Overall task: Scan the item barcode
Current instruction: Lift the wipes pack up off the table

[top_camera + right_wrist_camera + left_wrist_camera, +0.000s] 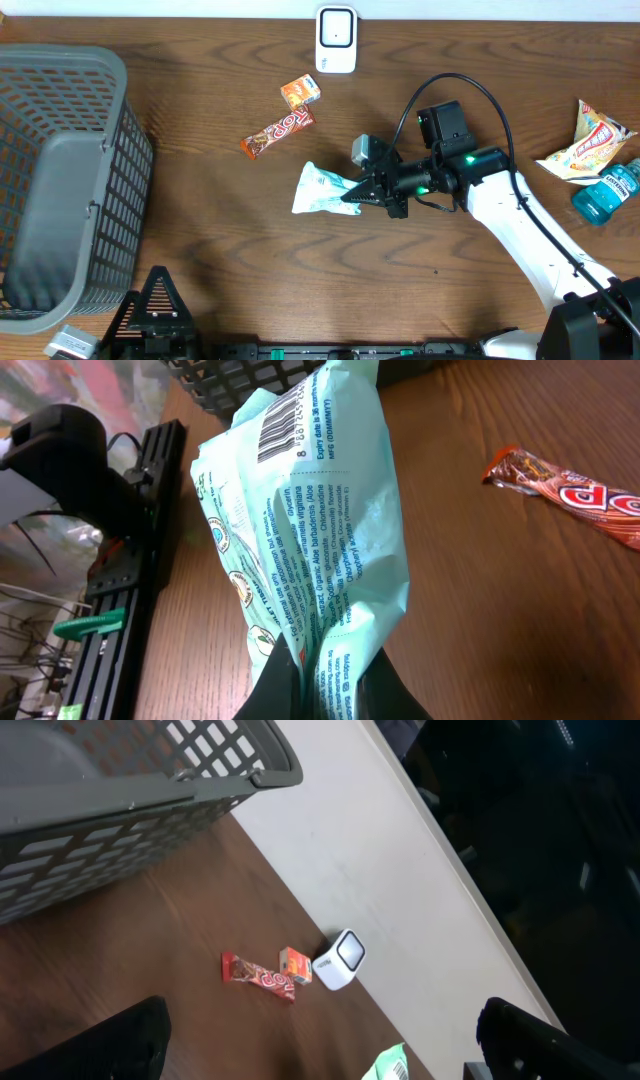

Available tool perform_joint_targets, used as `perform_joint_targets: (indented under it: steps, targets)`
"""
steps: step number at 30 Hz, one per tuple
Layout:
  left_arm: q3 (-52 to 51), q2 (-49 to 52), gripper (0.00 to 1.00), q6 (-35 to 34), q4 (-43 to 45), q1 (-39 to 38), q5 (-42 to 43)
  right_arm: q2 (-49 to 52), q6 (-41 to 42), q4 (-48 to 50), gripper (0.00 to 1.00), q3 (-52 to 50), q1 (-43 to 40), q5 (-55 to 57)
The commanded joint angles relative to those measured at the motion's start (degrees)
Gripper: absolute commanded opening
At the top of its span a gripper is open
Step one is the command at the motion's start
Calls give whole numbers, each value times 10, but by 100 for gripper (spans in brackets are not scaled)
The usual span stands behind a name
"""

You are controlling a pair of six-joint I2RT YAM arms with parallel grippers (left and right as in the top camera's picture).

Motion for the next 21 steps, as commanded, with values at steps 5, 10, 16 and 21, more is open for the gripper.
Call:
perform_joint_targets:
  steps: [5, 10, 16, 21]
  targets:
    - [8, -3, 98, 14, 1, -2, -19, -10, -18, -3, 1, 1, 3, -38]
    - [8, -3, 98, 14, 1, -2, -23, -10, -2, 9, 1, 1, 6, 42]
    - [1, -3, 98, 14, 1, -2, -23, -6, 101, 118, 1, 1, 19, 277]
    - [-3, -3, 98, 9, 1, -2, -23, 23, 129, 256, 1, 1, 33, 469]
